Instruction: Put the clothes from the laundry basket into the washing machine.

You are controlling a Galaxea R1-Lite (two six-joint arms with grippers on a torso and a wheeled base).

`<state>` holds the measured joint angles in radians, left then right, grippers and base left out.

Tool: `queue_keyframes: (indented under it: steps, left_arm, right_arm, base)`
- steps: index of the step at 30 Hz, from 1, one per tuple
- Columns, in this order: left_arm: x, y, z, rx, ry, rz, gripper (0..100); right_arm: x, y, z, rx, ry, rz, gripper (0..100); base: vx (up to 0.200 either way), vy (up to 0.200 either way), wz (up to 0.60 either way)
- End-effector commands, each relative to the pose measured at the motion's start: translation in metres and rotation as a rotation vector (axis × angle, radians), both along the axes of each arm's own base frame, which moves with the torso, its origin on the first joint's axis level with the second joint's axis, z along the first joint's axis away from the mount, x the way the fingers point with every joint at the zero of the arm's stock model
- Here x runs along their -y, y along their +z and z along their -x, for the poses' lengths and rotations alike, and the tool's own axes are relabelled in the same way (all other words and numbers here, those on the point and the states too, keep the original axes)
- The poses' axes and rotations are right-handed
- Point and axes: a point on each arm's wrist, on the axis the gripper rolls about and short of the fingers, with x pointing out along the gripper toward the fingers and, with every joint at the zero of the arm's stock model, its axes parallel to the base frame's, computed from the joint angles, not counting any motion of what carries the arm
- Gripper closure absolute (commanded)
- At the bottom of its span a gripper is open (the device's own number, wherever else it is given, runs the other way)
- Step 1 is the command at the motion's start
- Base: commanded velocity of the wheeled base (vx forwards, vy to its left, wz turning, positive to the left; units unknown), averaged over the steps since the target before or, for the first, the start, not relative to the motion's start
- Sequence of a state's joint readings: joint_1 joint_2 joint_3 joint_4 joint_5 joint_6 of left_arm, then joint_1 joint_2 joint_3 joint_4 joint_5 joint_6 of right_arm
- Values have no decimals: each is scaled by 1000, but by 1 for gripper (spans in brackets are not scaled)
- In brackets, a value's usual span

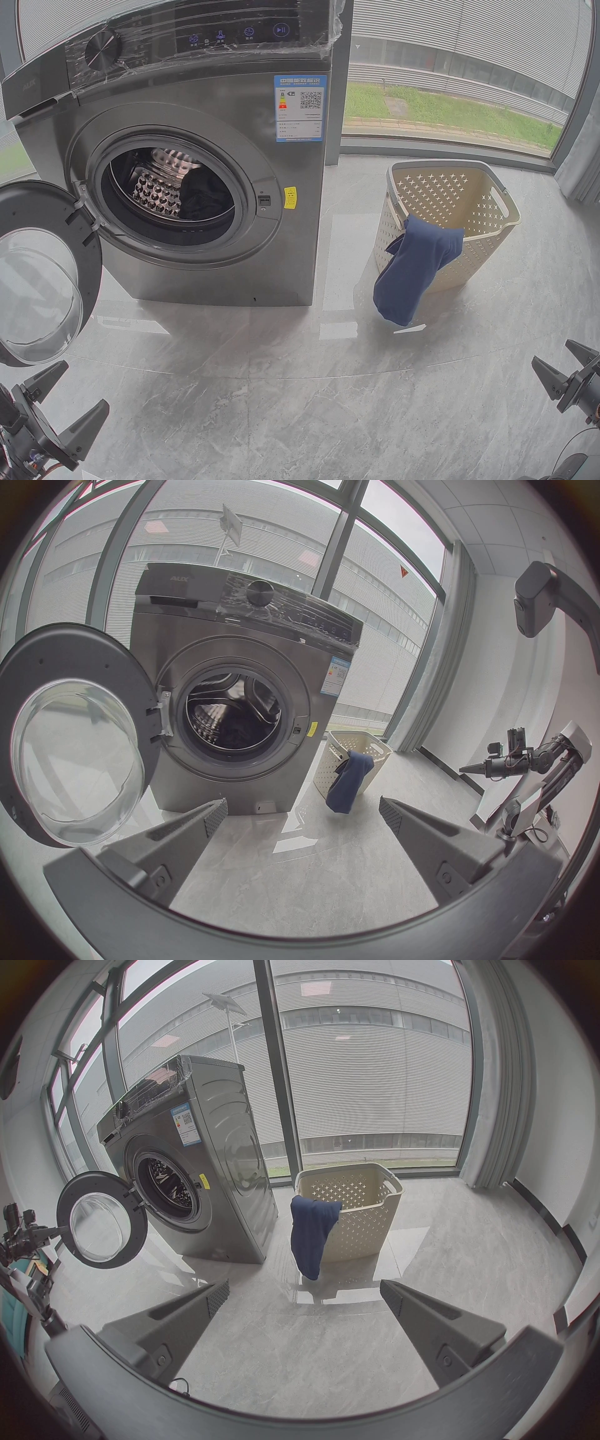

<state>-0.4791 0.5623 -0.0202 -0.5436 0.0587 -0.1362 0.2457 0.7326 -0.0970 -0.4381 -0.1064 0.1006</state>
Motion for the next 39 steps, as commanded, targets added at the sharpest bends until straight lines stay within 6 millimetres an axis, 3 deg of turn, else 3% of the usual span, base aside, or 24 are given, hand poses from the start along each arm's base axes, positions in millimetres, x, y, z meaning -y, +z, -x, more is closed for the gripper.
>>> queue_keyframes:
  steps: [1,15,18,25,32,39]
  left_arm:
    - [-2,-5,2,-1,12,-2,0]
    - [-19,-39,48,81,179,5,0]
    - [-19,-46,49,37,215,-39,0]
    - [-19,-52,49,-22,318,-67,0]
    - [-20,-52,49,-21,471,-80,0]
    - [-21,-52,49,-20,505,-92,0]
  right_arm:
    - [1,-7,3,-17,2,4,0]
    - [15,-21,60,296,-72,-23,0]
    - [15,-30,71,325,-65,-2,0]
    - [16,-53,77,192,-75,7,0]
    - [14,-56,84,247,-183,121,0]
    - [15,-58,84,239,-214,36,0]
  base:
    - [0,0,0]
    - [0,0,0]
    - [0,0,0]
    - [0,0,0]
    - [0,0,0]
    - [0,0,0]
